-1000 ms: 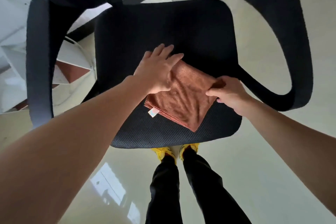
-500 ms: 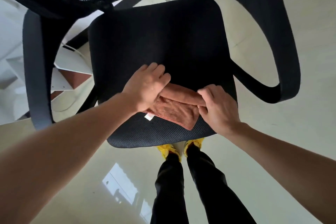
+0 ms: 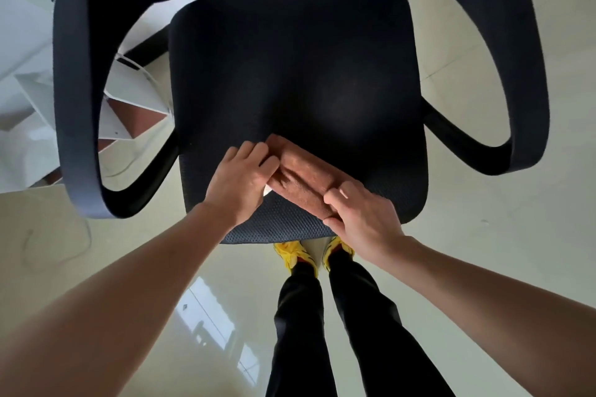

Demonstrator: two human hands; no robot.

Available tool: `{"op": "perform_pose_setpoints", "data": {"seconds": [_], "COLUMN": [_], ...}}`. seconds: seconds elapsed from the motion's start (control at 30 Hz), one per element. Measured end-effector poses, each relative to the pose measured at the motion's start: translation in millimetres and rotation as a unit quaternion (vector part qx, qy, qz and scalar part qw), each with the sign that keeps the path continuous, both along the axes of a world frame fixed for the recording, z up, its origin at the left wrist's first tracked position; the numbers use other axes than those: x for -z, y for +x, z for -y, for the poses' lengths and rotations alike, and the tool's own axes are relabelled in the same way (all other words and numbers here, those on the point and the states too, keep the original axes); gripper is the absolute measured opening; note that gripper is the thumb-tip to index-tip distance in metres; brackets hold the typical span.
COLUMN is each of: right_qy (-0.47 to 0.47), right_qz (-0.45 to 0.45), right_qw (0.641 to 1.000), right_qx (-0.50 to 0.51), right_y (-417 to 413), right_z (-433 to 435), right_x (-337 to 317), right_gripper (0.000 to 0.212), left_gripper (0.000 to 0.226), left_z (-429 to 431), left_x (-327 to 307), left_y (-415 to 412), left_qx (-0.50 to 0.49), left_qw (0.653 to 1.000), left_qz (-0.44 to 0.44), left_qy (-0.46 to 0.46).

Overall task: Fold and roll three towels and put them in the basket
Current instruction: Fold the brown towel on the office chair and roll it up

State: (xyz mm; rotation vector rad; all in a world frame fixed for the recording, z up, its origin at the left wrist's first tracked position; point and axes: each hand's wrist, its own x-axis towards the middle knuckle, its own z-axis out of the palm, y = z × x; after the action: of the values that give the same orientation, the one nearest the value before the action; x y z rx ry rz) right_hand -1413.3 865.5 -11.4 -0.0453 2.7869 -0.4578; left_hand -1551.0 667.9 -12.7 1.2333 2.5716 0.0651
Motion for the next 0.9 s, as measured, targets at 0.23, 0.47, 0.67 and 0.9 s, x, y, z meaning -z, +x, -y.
{"op": "perform_pose_setpoints", "data": {"seconds": [0.23,0.47,0.67,0.9], "right_qy": [0.013,0.011,0.045,0.036], "right_qz": [0.01,0.039,0.056,0.097], "right_qw": [1.0,0.996,0.995,0.992], "right_qx": [0.015,0.077,0.063,0.078], "right_y": [-3,-15,-11,-16], "right_z": [-2,-5,13,21], "right_x": [10,27,28,38], "right_gripper": [0.04,0.045,0.05,0.055], "left_gripper": [0.034,0.034,0.046,0.047], "left_z": [-11,-39,-28,-30], "left_x": [-8,8,24,25], "left_y": [-4,-18,-16,-32], "left_qx": [0.01,0.088,0.035,0.072], "left_qw": [1.0,0.989,0.975,0.966], "left_qz": [-0.002,0.116,0.214,0.231], "left_qy": [-0.025,-0.003,-0.043,-0.085]}}
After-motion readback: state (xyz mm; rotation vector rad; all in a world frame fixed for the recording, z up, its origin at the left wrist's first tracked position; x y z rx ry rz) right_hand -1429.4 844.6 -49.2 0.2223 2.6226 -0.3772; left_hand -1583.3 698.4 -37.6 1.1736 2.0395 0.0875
